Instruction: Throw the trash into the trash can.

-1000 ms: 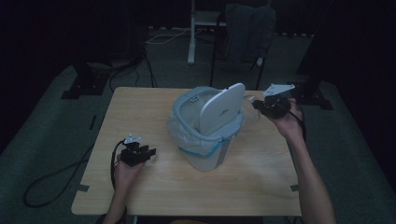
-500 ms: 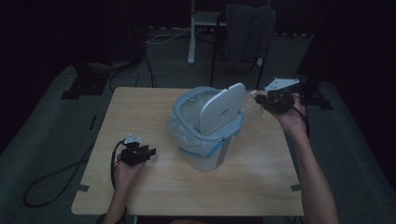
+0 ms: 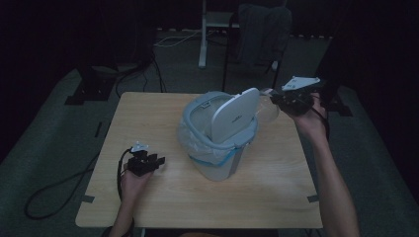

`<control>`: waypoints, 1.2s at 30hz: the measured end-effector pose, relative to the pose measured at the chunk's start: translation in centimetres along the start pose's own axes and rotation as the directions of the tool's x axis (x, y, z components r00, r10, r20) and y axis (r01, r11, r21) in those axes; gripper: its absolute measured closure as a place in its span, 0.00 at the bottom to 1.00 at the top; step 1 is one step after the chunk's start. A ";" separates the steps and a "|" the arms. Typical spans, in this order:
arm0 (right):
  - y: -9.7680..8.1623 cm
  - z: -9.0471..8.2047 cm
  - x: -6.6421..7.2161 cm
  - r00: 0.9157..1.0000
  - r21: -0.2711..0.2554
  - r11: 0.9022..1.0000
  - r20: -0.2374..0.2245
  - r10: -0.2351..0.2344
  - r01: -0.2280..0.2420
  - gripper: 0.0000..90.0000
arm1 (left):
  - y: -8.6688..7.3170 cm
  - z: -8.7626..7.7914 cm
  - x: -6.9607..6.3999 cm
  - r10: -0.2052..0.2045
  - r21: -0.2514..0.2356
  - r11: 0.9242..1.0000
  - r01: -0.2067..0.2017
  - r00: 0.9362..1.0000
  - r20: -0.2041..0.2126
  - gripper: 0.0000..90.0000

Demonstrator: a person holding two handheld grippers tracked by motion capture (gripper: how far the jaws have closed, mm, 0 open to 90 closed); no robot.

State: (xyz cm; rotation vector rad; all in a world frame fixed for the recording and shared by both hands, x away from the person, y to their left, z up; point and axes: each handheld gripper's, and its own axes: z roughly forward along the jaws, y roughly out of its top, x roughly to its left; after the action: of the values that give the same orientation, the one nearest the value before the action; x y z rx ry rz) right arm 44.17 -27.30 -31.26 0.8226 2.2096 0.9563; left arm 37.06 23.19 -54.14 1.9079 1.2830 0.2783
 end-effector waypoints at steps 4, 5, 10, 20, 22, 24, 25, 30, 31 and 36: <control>0.6 -0.4 -0.1 1.000 -0.010 1.000 0.006 -0.004 0.004 0.92 | 0.0 0.0 0.0 -0.002 -0.003 1.000 0.002 1.000 0.001 0.61; 0.7 -0.5 -0.2 1.000 -0.012 1.000 0.008 -0.004 0.005 0.92 | 0.0 0.0 0.0 -0.001 -0.002 1.000 0.001 1.000 0.000 0.61; 1.3 -1.1 -0.3 1.000 -0.021 1.000 0.017 -0.011 0.011 0.92 | 0.0 0.0 0.0 -0.003 -0.003 1.000 0.003 1.000 0.000 0.61; 2.4 -2.0 -0.7 1.000 -0.045 0.999 0.018 -0.009 0.010 0.92 | 0.0 0.0 0.0 -0.006 -0.006 1.000 0.006 1.000 0.003 0.61; 2.6 -2.0 -0.6 1.000 -0.047 0.999 0.017 -0.010 0.011 0.92 | 0.0 0.0 0.0 -0.006 -0.006 1.000 0.006 1.000 0.003 0.61; 2.9 -2.2 -0.6 1.000 -0.052 0.999 0.019 -0.013 0.014 0.92 | 0.0 0.0 0.0 -0.006 -0.006 1.000 0.006 1.000 0.003 0.61; 3.0 -2.2 -0.5 1.000 -0.054 0.998 0.019 -0.012 0.013 0.92 | 0.0 0.0 0.0 -0.007 -0.006 1.000 0.007 1.000 0.003 0.61; 3.8 -2.5 -0.5 1.000 -0.068 0.997 0.019 -0.020 0.021 0.92 | 0.0 0.0 0.0 -0.007 -0.007 1.000 0.007 1.000 0.003 0.61; 4.0 -2.5 -0.5 1.000 -0.072 0.997 0.018 -0.017 0.019 0.92 | 0.0 0.0 0.0 -0.007 -0.006 1.000 0.007 1.000 0.003 0.61; 4.7 -2.8 -0.4 0.999 -0.084 0.996 0.020 -0.027 0.028 0.92 | 0.0 0.0 0.0 -0.007 -0.006 1.000 0.007 1.000 0.004 0.61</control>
State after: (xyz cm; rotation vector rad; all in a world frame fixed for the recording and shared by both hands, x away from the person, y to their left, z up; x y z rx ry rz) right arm 43.91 -26.15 -25.88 0.7574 2.1440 1.0170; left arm 37.06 23.19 -54.18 1.8975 1.2849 0.2748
